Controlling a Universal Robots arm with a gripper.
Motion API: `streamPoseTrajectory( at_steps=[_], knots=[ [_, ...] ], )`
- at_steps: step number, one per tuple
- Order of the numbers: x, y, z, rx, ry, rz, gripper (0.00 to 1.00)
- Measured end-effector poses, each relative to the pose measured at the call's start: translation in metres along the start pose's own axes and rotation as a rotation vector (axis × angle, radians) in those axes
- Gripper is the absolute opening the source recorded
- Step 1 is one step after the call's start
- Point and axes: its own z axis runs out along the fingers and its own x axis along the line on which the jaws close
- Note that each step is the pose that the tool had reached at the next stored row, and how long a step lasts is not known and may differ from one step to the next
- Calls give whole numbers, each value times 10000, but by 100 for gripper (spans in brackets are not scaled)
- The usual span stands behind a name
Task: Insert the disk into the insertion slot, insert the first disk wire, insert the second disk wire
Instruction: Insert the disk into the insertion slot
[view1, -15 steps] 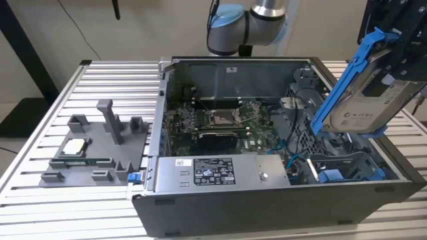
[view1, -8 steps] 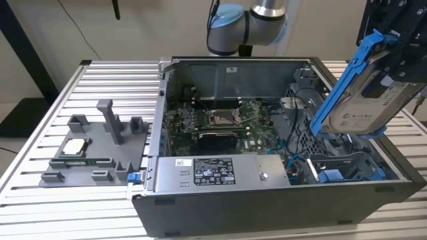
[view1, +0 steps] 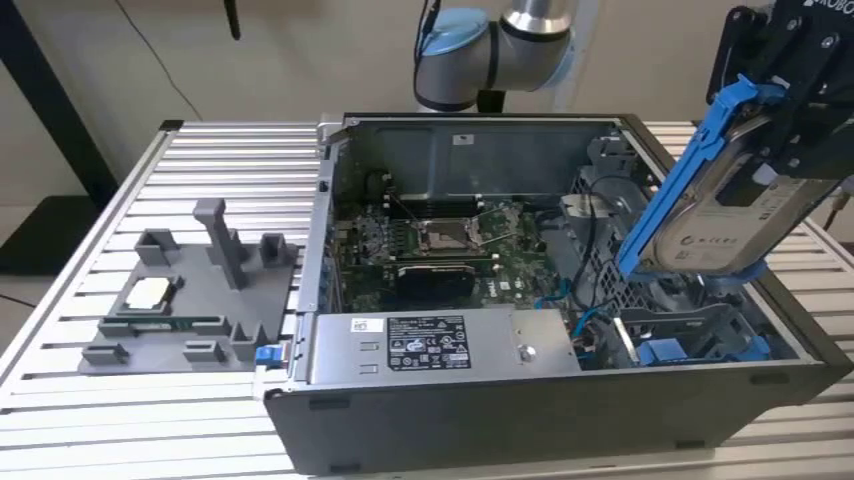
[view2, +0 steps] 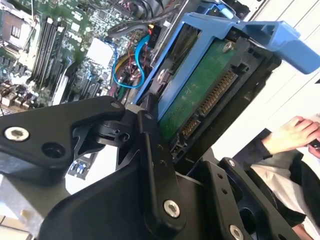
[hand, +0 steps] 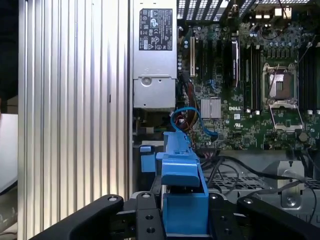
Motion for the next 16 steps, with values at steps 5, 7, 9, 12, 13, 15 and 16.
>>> streamPoseTrajectory(
  at_steps=[5, 7, 9, 12, 13, 15, 16],
  knots=[
    [12, -6, 68, 134, -3, -1, 33],
    [20, -8, 95, 195, -4, 0, 33],
    [21, -11, 127, 231, -1, 0, 33],
    [22, -15, 183, 266, -5, 1, 33],
    [22, -16, 199, 275, -4, 0, 33],
    [23, -19, 232, 301, -5, 1, 33],
    [23, -20, 247, 322, -5, 1, 33]
  ],
)
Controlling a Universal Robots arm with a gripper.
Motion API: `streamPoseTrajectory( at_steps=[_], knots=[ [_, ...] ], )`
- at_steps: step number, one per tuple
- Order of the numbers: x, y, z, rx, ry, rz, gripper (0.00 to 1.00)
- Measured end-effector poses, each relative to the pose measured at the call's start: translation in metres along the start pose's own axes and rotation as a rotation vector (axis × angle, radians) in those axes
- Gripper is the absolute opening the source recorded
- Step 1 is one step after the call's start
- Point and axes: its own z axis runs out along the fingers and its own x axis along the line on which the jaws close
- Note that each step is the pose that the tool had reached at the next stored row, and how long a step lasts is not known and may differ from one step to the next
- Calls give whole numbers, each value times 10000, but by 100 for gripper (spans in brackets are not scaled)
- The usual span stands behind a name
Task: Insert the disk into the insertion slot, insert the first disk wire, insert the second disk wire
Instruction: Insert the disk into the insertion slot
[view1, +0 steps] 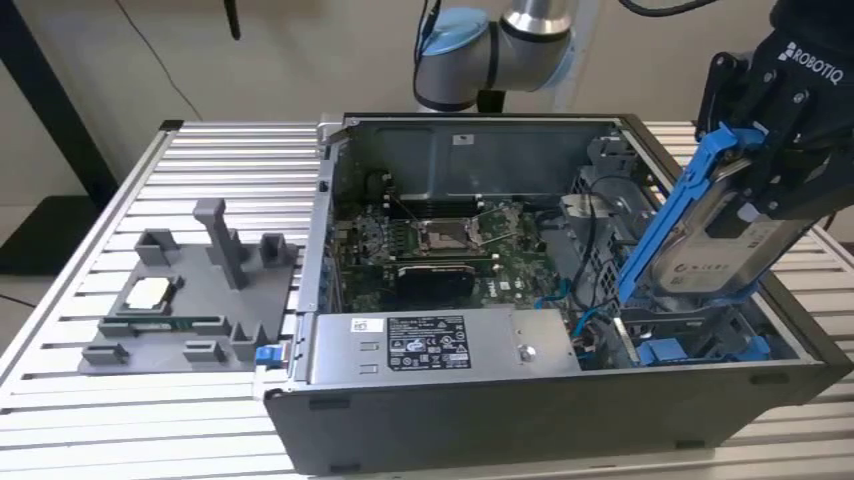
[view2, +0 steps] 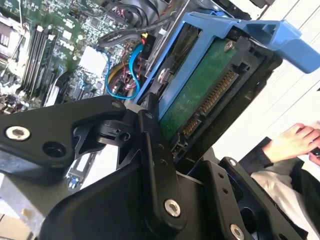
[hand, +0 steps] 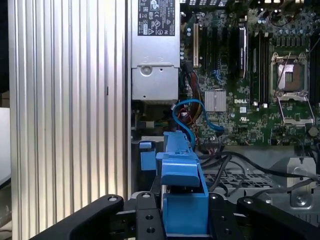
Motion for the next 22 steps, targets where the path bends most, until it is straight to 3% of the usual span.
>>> streamPoseTrajectory(
  at_steps=[22],
  knots=[
    [52, -122, 293, 205, -3, 0, 33]
  ],
)
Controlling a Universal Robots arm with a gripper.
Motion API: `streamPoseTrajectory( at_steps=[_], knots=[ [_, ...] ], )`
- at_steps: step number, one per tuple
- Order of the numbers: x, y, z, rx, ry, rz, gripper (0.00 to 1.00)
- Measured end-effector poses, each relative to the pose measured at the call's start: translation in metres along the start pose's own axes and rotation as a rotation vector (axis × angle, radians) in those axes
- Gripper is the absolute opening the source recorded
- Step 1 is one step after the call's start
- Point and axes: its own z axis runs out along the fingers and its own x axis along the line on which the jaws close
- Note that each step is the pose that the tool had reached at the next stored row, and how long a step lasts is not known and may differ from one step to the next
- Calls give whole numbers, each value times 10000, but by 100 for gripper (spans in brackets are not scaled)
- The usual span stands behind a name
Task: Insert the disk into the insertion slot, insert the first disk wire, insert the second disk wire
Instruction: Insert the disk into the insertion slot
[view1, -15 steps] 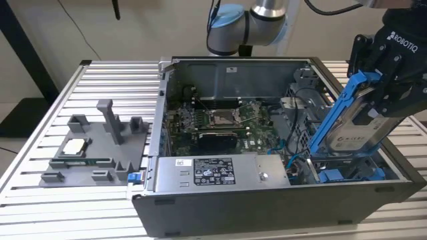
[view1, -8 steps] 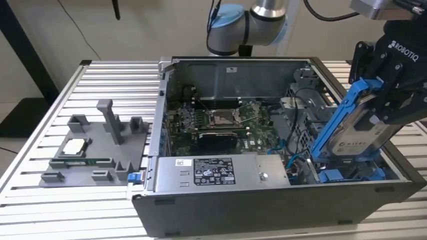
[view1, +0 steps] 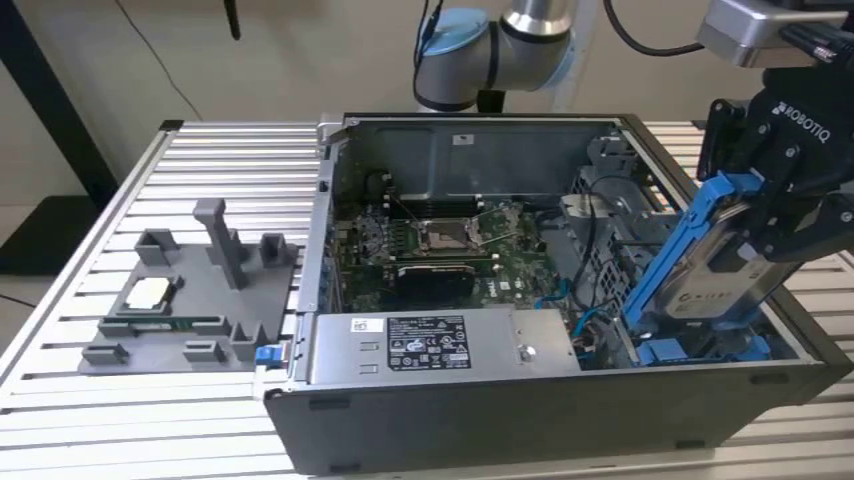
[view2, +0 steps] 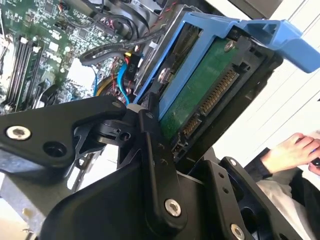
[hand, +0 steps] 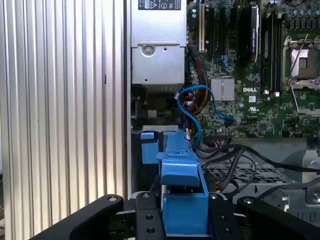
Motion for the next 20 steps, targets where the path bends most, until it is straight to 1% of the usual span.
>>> streamPoseTrajectory(
  at_steps=[20],
  knots=[
    [-1, -31, 233, 2, -8, 2, 33]
  ],
)
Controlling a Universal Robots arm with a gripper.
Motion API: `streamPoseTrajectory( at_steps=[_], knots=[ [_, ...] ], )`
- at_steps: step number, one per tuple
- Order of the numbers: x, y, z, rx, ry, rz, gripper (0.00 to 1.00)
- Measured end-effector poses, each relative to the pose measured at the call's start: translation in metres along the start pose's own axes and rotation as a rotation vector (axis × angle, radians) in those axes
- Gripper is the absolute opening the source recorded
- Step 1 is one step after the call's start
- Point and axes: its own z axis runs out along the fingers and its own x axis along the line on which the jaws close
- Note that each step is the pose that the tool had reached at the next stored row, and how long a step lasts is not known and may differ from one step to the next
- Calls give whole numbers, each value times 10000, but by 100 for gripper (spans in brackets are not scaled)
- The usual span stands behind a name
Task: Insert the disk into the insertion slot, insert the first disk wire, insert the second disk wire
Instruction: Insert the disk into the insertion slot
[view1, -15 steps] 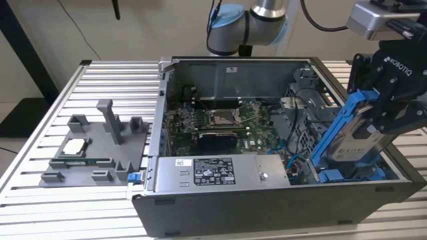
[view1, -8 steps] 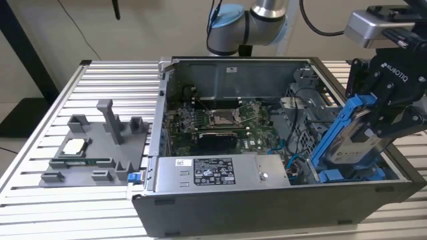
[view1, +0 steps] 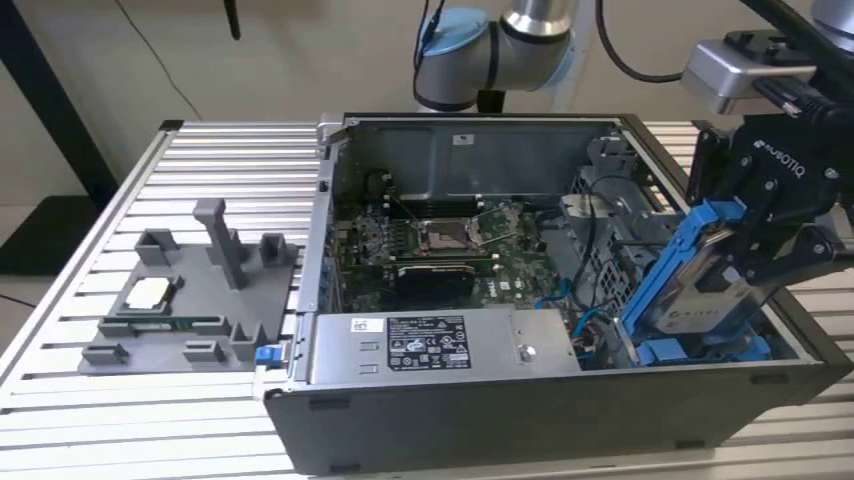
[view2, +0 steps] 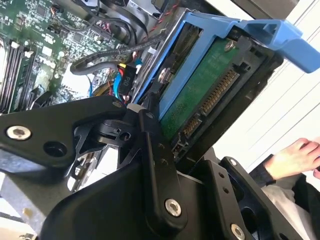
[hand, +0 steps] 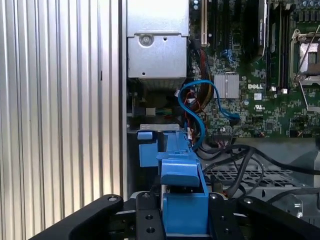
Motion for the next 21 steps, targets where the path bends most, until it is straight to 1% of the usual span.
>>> streamPoseTrajectory(
  at_steps=[15, 21],
  knots=[
    [0, -6, 156, -1, -10, 0, 33],
    [0, -7, 190, 0, -11, 0, 33]
  ],
)
